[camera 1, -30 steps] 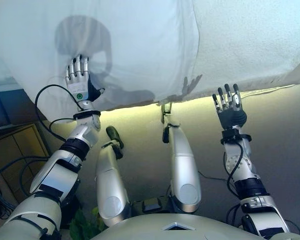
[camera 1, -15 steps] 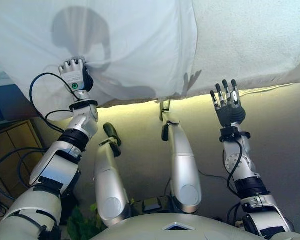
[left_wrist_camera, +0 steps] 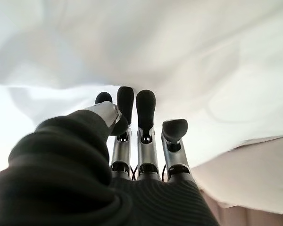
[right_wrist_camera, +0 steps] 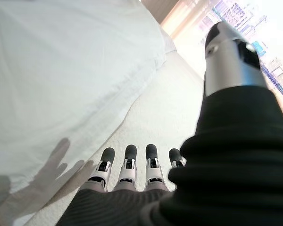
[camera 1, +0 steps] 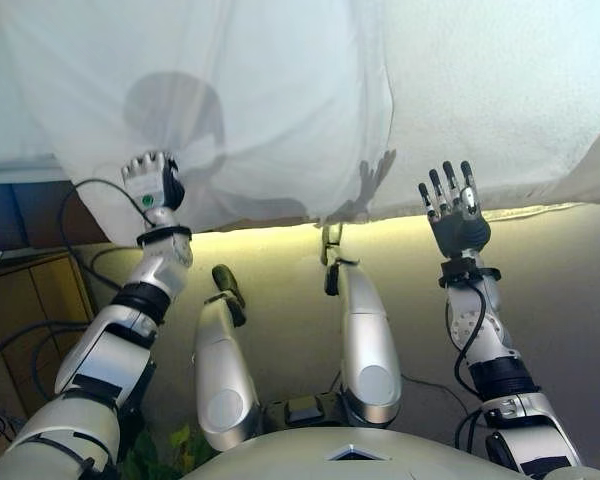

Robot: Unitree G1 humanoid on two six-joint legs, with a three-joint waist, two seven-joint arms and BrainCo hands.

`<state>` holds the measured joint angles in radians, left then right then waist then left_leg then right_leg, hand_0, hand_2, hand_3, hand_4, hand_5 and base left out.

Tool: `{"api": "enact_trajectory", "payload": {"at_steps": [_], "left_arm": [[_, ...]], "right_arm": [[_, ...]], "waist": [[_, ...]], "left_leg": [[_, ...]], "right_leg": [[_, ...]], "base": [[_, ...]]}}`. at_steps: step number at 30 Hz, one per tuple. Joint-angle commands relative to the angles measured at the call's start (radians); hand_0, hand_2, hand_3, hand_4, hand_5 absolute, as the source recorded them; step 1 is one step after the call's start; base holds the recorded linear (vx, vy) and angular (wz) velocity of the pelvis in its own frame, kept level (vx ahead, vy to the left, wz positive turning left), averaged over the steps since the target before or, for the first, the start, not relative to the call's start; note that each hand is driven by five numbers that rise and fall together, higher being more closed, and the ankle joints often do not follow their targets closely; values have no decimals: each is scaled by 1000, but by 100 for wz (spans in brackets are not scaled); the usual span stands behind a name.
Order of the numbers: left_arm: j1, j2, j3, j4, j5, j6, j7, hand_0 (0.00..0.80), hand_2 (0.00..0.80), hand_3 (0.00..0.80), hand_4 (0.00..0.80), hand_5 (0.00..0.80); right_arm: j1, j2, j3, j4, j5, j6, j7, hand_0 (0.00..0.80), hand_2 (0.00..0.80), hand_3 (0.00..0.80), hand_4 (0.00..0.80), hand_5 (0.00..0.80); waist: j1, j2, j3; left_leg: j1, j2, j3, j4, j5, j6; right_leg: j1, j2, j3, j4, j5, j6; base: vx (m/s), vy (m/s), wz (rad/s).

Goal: Make the bed neatly

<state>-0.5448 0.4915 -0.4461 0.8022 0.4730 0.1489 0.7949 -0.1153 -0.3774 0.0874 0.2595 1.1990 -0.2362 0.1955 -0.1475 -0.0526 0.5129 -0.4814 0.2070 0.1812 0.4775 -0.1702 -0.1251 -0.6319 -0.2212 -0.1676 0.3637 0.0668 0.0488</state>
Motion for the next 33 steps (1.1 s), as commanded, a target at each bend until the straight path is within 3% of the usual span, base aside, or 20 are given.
{"api": "enact_trajectory", "payload": {"at_steps": [1, 7, 8, 9, 15, 19, 27, 33], "left_arm": [[98, 57, 63, -9, -72, -79, 6, 800, 800, 800, 800, 800], [181, 69, 101, -1, -103, -132, 3, 800, 800, 800, 800, 800], [188, 74, 108, -2, -93, -139, 2, 558, 558, 558, 558, 558], [188, 85, 110, -5, -92, -142, -2, 0, 0, 0, 0, 0], [128, 96, 74, -11, -102, -153, 21, 0, 0, 0, 0, 0], [93, 68, 34, -17, -66, -104, 50, 0, 0, 0, 0, 0], [43, 25, 1, -10, 39, -65, 124, 0, 0, 0, 0, 0], [-21, 43, 1, -12, 85, -62, 135, 0, 0, 0, 0, 0]], "right_arm": [[71, -15, -50, -1, 23, -55, 43, 0, 0, 0, 0, 0], [63, -30, -37, 52, 43, -54, 63, 0, 0, 0, 0, 0], [63, -34, -38, 61, 50, -55, 74, 0, 0, 0, 0, 0], [59, -40, -38, 69, 59, -56, 79, 0, 0, 0, 0, 0], [5, -53, -20, 109, 95, -69, 70, 0, 0, 0, 0, 0], [2, -39, -11, 114, 121, -101, 72, 0, 0, 0, 0, 0], [38, -21, -30, 104, 134, -117, 117, 0, 0, 0, 0, 0], [37, -2, -20, 32, 111, -89, 86, 0, 0, 0, 0, 0]], "waist": [[34, 15, -117], [68, 29, -170], [73, 28, -175], [78, 26, -176], [92, 13, -148], [98, -15, -115], [71, -54, -71], [52, -84, -48]], "left_leg": [[-33, 9, -16, -86, 176, 1], [52, -5, -18, -183, 197, -3], [57, -8, -21, -189, 198, -4], [55, -8, -25, -188, 197, -6], [1, -10, -50, -152, 185, -6], [-55, -12, -69, -123, 184, -6], [-130, -1, -74, -88, 191, -6], [-177, 18, -70, -58, 192, -6]], "right_leg": [[92, -77, -1, -4, -33, 134], [184, -84, -19, -86, -23, 143], [191, -85, -21, -93, -21, 144], [193, -88, -21, -91, -22, 146], [160, -82, -30, -72, -27, 151], [127, -68, -38, -66, -15, 153], [66, -39, -31, -60, 6, 151], [24, -30, -26, -66, 26, 153]], "base": [[106, 36, 13], [64, 8, 12], [19, -20, 15], [-1, -21, 15], [-62, -51, 10], [-63, -100, 6], [-32, -20, -6], [-6, -19, -6]]}}
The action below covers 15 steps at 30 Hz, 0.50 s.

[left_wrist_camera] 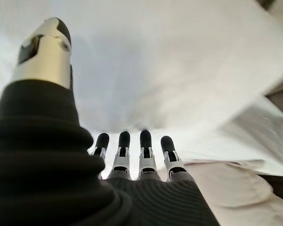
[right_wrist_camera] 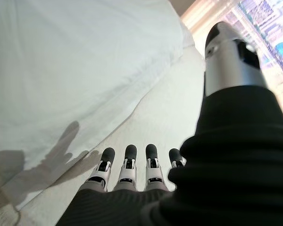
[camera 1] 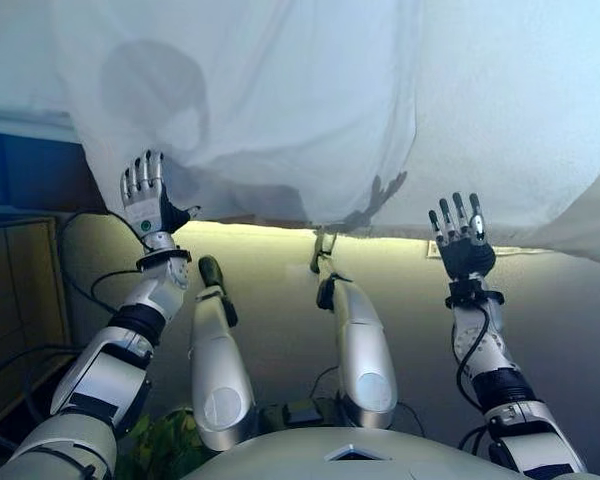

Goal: Make the bed neatly

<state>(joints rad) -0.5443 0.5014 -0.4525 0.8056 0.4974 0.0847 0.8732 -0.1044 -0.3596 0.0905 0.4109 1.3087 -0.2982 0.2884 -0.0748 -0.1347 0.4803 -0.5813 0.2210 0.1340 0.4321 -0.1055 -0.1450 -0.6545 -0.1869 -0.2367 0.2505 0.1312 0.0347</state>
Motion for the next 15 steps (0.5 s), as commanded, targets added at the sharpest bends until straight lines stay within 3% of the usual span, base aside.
{"api": "enact_trajectory", "payload": {"at_steps": [1, 7, 11, 15], "left_arm": [[-25, 33, 8, -19, 66, 6, 60, 0, 0, 0, 0, 0], [-52, 40, 13, -57, 82, 80, 55, 0, 0, 0, 0, 0], [-58, 58, 32, -53, 62, 87, 32, 0, 0, 0, 0, 0], [-55, 65, 38, -49, 51, 90, 23, 0, 0, 0, 0, 0]], "right_arm": [[26, -18, -22, -129, -3, -25, -14, 0, 0, 0, 0, 0], [25, -45, -33, -254, -26, -6, -77, 0, 0, 0, 0, 0], [11, -62, -47, -313, -41, 27, -112, 0, 0, 0, 0, 0], [9, -78, -62, -357, -56, 59, -140, 0, 0, 0, 0, 0]], "waist": [[-22, -3, -14], [-32, 6, 20], [-41, 30, 32], [-54, 49, 31]], "left_leg": [[-80, 5, -21, -9, 125, 15], [-177, 10, -42, 204, 26, 50], [-273, 12, -64, 381, -58, 85], [-325, 13, -72, 473, -106, 107]], "right_leg": [[44, -64, 44, 48, -38, 167], [-55, -78, 87, 240, -102, 142], [-156, -77, 135, 407, -159, 113], [-218, -74, 170, 490, -189, 97]], "base": [[-2, 21, -6], [-11, 55, -16], [30, 62, -9], [29, 52, -10]]}}
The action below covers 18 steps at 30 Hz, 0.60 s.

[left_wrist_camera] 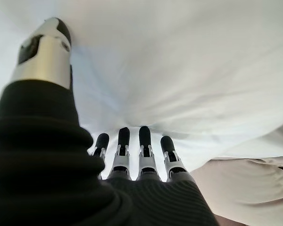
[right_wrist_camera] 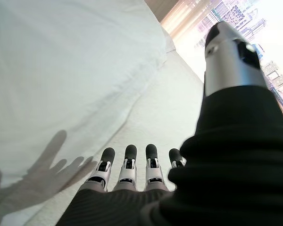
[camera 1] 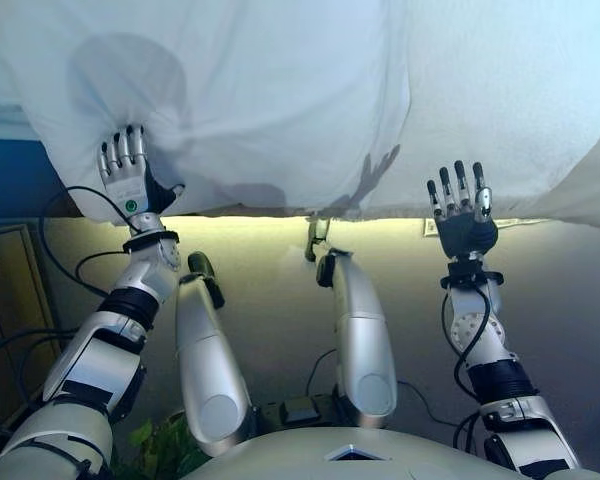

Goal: Make the bed neatly

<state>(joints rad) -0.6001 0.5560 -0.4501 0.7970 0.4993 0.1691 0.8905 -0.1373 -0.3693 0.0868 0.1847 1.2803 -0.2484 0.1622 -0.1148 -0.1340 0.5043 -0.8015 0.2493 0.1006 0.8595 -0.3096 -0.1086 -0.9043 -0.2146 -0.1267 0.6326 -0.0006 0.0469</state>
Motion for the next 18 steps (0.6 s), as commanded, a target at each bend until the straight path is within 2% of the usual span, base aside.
{"api": "enact_trajectory", "payload": {"at_steps": [1, 5, 8, 9, 10, 11, 18], "left_arm": [[2, 13, 34, -38, 48, 5, 6, 0, 0, 0, 0, 0], [-5, 13, 33, -32, 32, 16, -3, 0, 0, 0, 0, 0], [-30, 15, 24, -12, 21, 20, -54, 0, 0, 0, 0, 0], [-38, 15, 18, -7, 11, 24, -70, 94, 94, 94, 94, 94], [-44, 13, 13, -5, 3, 23, -74, 420, 420, 420, 420, 420], [-53, 8, 6, -1, -9, 20, -76, 800, 800, 800, 800, 800], [-87, -17, 0, -17, -35, 13, -74, 800, 800, 800, 800, 800]], "right_arm": [[42, -75, -64, -139, -28, 17, -20, 0, 0, 0, 0, 0], [32, -97, -80, -155, -19, 46, -48, 0, 0, 0, 0, 0], [14, -109, -81, -148, -9, 57, -61, 0, 0, 0, 0, 0], [9, -112, -83, -151, -8, 61, -65, 0, 0, 0, 0, 0], [5, -113, -83, -153, -9, 62, -68, 0, 0, 0, 0, 0], [-1, -113, -83, -160, -13, 65, -75, 0, 0, 0, 0, 0], [-6, -102, -86, -194, -43, 66, -105, 0, 0, 0, 0, 0]], "waist": [[-19, 53, 7], [-33, 68, 11], [-39, 79, 12], [-42, 81, 13], [-43, 82, 14], [-46, 83, 15], [-58, 86, 15]], "left_leg": [[-115, -14, -40, 67, 86, 75], [-139, -13, -45, 116, 62, 84], [-159, -14, -47, 140, 55, 89], [-162, -15, -48, 140, 55, 89], [-162, -16, -47, 139, 55, 88], [-161, -17, -46, 133, 57, 87], [-165, -20, -36, 122, 61, 85]], "right_leg": [[20, -44, 68, 126, -65, 81], [-14, -39, 88, 179, -84, 68], [-40, -41, 96, 206, -90, 62], [-45, -40, 99, 209, -92, 62], [-47, -40, 100, 208, -91, 63], [-48, -38, 101, 205, -91, 63], [-63, -38, 106, 202, -89, 60]], "base": [[45, 50, -10], [43, 53, -8], [24, 18, -5], [0, 0, 0], [0, 0, 0], [18, 6, -4], [3, 3, 2]]}}
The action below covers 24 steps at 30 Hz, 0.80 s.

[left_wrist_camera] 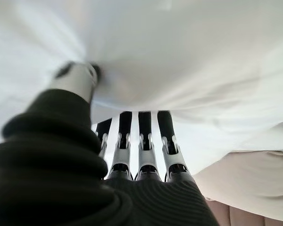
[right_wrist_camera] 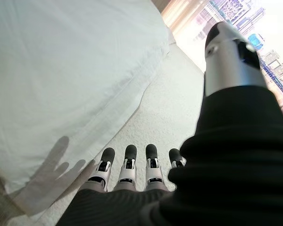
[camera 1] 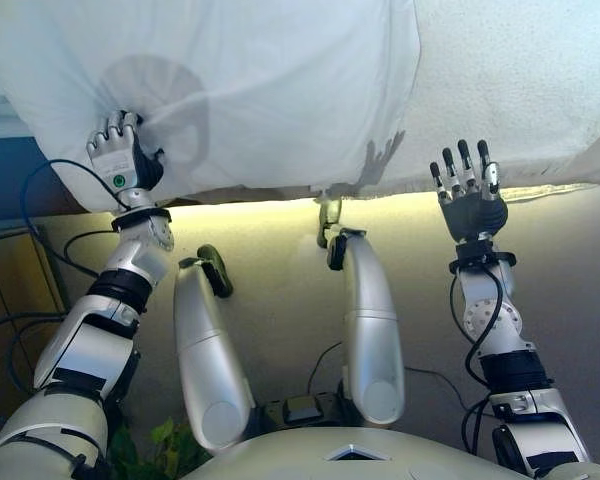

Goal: Make the bed neatly

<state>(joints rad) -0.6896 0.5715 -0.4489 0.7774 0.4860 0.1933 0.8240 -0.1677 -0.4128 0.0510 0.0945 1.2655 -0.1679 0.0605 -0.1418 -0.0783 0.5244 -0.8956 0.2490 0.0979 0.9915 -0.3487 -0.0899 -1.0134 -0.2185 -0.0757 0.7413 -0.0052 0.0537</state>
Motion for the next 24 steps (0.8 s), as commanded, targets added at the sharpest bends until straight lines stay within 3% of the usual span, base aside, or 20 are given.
{"api": "enact_trajectory", "payload": {"at_steps": [1, 14, 24], "left_arm": [[3, -33, 2, -2, -23, -16, -6, 800, 800, 800, 800, 800], [-2, -39, 15, -13, -27, -18, -1, 800, 800, 800, 800, 800], [138, -40, 89, 9, -108, -80, 28, 800, 800, 800, 800, 800]], "right_arm": [[28, -56, -50, -107, -31, -18, -4, 0, 0, 0, 0, 0], [18, -45, -41, -121, -40, -14, -28, 0, 0, 0, 0, 0], [78, -11, -83, -114, -35, 14, 27, 0, 0, 0, 0, 0]], "waist": [[-31, 30, -5], [-35, 36, -4], [-17, 35, -39]], "left_leg": [[-72, -19, -33, -8, 100, 66], [-45, -15, -19, -33, 112, 60], [156, -29, 18, -197, 159, 34]], "right_leg": [[44, -34, 55, 95, -85, 52], [57, -40, 46, 87, -86, 48], [240, -64, 9, -35, -69, 69]], "base": [[10, -8, 6], [0, 11, 1], [41, 24, 0]]}}
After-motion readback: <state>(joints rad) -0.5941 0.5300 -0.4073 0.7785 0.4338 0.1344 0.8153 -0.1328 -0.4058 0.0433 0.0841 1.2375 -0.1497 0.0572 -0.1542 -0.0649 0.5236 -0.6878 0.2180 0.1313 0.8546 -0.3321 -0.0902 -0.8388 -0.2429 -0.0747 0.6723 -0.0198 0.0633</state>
